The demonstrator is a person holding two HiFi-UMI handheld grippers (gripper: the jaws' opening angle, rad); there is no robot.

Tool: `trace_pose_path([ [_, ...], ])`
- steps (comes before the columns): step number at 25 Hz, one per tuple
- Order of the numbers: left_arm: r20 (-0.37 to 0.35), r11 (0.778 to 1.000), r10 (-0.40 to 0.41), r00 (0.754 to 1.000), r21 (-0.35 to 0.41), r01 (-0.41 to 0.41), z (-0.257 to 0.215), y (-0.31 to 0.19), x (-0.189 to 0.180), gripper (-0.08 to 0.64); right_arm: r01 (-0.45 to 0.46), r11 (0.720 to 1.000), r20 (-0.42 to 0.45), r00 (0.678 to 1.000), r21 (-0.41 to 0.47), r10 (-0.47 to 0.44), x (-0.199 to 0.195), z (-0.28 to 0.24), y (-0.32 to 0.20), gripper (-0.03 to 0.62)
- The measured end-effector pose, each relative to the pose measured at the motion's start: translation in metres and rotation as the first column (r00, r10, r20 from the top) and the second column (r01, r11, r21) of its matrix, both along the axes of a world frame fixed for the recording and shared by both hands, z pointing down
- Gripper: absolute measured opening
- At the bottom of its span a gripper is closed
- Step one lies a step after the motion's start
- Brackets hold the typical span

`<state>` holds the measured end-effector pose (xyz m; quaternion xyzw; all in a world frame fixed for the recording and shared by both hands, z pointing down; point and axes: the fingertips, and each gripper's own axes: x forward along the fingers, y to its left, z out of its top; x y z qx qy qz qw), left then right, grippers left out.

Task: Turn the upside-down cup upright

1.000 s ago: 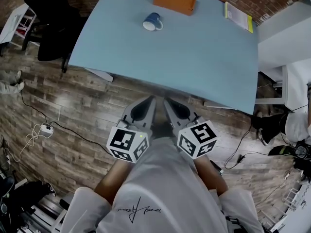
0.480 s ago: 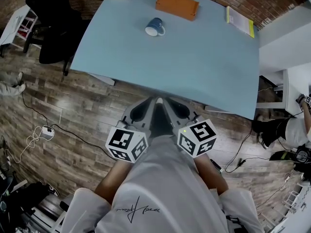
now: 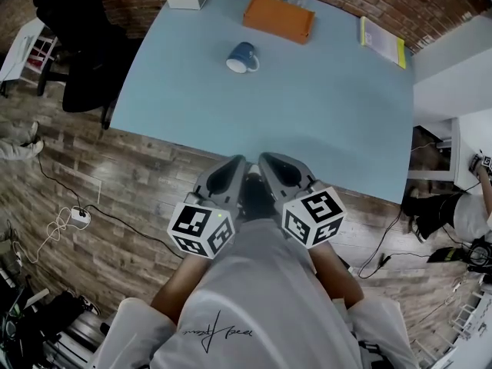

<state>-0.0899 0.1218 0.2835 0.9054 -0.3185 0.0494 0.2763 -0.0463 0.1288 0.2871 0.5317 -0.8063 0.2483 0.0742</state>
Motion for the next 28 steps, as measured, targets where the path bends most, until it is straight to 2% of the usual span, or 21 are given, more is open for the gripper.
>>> trace_pose_path([
  [16, 0.033, 0.999, -0.019, 0.999, -0.031, 0.02, 0.013, -0.075, 0.05, 0.008, 0.029, 0.999, 0.027, 0.999, -0.019, -0.028, 0.05, 0.013, -0.077, 0.021],
  [24, 0.027, 0.996, -0.089, 0.996, -0.005, 0.089, 0.008, -0.113, 0.059, 0.008, 0.058, 0.998, 0.021, 0.998, -0.001, -0.058, 0.069, 0.016, -0.105, 0.021],
  [28, 0.031, 0.992, -0.121, 0.992, -0.026, 0.121, 0.011, -0.12, 0.063, 0.008, 0.08, 0.997, 0.035, 0.996, 0.015, -0.08, 0.074, 0.012, -0.11, 0.021],
])
